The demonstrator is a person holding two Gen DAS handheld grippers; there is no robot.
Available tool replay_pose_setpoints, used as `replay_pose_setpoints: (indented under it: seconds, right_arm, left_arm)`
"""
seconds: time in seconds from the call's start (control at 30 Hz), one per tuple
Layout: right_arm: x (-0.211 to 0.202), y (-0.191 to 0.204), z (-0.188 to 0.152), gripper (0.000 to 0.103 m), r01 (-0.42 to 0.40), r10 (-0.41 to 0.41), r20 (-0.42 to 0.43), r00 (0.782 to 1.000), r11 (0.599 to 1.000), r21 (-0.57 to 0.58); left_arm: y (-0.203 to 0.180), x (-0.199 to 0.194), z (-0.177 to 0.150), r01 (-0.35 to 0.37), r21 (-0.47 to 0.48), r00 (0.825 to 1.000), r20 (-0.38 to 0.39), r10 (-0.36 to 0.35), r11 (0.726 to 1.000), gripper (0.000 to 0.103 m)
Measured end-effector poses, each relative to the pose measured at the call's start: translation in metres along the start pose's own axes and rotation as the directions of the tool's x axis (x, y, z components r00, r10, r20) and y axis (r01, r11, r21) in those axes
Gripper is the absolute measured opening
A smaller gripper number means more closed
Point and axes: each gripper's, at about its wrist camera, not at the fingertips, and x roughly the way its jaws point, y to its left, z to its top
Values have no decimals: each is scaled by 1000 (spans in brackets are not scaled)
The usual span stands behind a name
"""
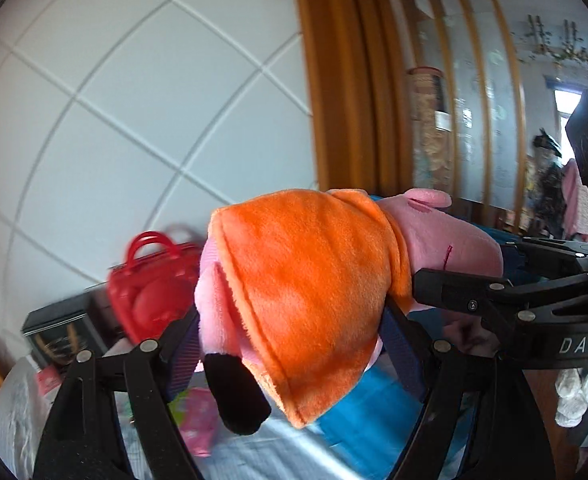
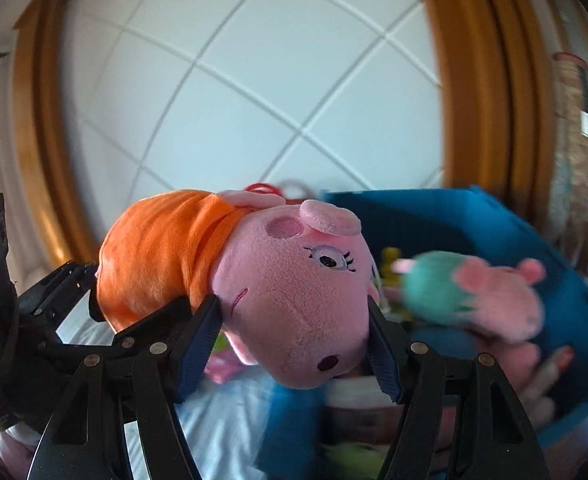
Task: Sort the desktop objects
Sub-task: 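Carry the orange-dressed pig over the blue bin and open the right tool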
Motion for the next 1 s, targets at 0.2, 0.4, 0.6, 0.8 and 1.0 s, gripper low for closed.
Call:
replay_pose_setpoints:
  seconds: [0.2,0.4,0.6,0.8,1.0]
  right_arm:
    - [-22,-102,-7,69,80,-76,-52,996,993,83]
    - [-24,-166,-26,69,66,-46,-144,989,989,136]
    - [-5,-193,-41,70,-7,49,-217,975,982,188]
    - [10,-194,-48,74,-41,82,-266,960,987,155]
    - [14,-196,-46,94,-25,56,-259,964,992,123]
  left_arm:
    - [-104,61,25,117,16,986,-123,-114,993,80]
    - [-156,105,20,120,14,959,-262,-112,993,80]
    - [-159,127,10,67,5,925,-374,-60,998,82]
    - [-158,127,-2,30,-8,902,-432,-30,1000,84]
    - [-150,118,-7,32,-40,899,-436,-47,999,84]
